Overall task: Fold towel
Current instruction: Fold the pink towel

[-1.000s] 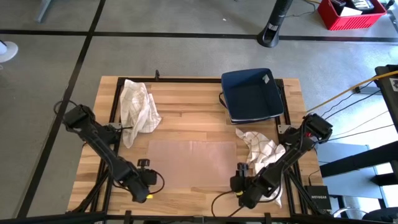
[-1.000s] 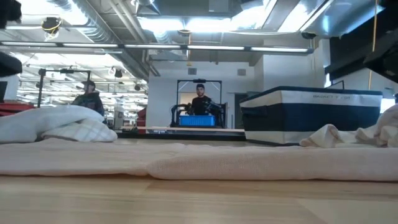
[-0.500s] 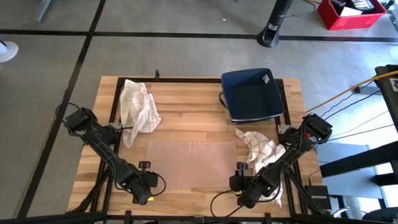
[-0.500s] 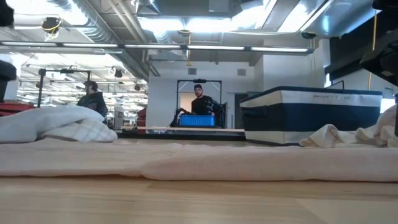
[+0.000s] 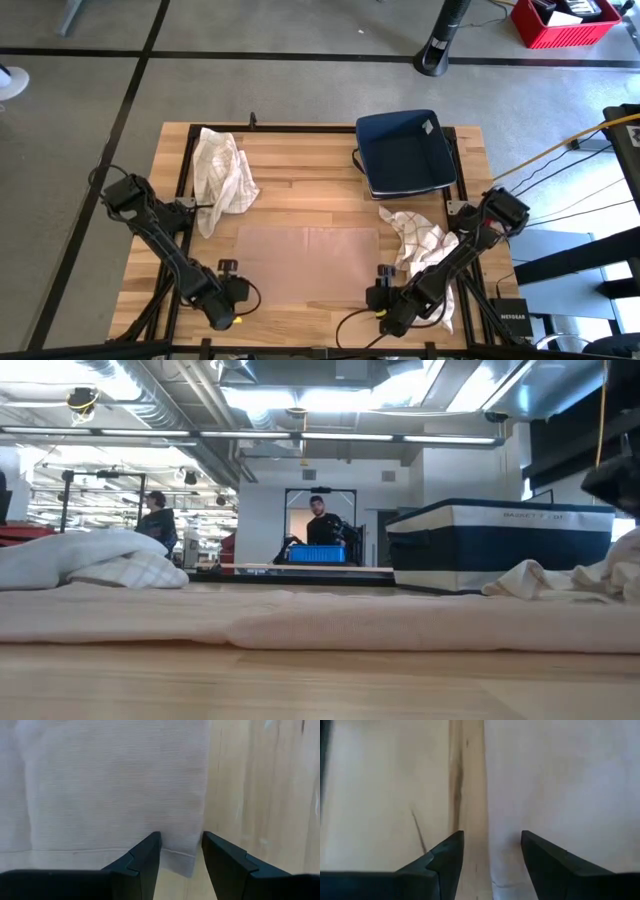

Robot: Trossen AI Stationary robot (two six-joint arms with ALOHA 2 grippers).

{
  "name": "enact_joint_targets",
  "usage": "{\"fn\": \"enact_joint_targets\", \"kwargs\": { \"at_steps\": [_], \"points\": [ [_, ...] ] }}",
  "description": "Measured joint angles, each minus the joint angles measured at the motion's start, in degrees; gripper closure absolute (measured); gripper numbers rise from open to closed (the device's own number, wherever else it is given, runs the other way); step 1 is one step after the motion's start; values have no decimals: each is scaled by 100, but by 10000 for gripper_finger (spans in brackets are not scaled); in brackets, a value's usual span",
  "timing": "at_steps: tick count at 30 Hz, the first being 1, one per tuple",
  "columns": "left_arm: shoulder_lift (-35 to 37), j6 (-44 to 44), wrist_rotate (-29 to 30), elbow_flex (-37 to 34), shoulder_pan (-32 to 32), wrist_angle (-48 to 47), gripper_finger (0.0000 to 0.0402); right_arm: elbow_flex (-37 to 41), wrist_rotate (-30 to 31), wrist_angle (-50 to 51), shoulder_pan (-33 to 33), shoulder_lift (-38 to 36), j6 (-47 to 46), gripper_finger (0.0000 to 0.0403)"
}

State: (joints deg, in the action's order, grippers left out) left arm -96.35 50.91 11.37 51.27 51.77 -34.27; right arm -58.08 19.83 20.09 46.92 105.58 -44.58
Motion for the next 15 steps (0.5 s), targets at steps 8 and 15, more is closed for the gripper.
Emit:
{"fn": "enact_joint_targets", "kwargs": {
  "at_steps": [8, 15],
  "points": [
    [15, 48, 27, -92, 2, 56, 263, -23, 30, 152, -1, 128, 2, 204],
    [13, -63, 92, -92, 4, 79, 306, -20, 228, 340, 4, 121, -11, 245]
  ]
}}
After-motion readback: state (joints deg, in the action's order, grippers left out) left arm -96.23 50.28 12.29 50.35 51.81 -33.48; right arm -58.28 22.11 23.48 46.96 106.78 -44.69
